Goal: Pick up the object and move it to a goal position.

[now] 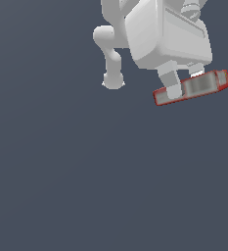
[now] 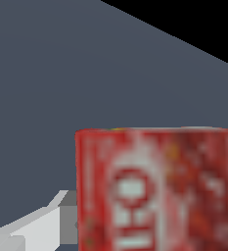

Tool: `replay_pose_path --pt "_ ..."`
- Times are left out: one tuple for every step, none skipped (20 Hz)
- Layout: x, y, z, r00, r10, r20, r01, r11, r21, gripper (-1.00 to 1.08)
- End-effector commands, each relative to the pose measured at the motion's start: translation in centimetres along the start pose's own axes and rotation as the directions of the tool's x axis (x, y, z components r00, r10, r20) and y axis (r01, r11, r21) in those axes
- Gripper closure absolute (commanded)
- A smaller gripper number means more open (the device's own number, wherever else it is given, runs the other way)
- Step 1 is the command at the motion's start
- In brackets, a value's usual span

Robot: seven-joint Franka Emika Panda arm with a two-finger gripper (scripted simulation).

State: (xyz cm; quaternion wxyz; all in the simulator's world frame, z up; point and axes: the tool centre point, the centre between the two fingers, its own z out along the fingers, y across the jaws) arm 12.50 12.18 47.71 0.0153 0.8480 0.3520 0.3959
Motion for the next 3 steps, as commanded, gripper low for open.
replay_pose_path --pt "0.23 0.04 -0.3 1.0 -0.002 -0.007 0.002 1.0 0.0 1.08" --pt "0.2 0.05 -0.3 1.0 -0.002 -0.007 0.002 1.0 0.0 1.08" --pt "0.17 0.05 -0.27 1.0 -0.001 -0.006 0.001 1.0 0.0 1.08"
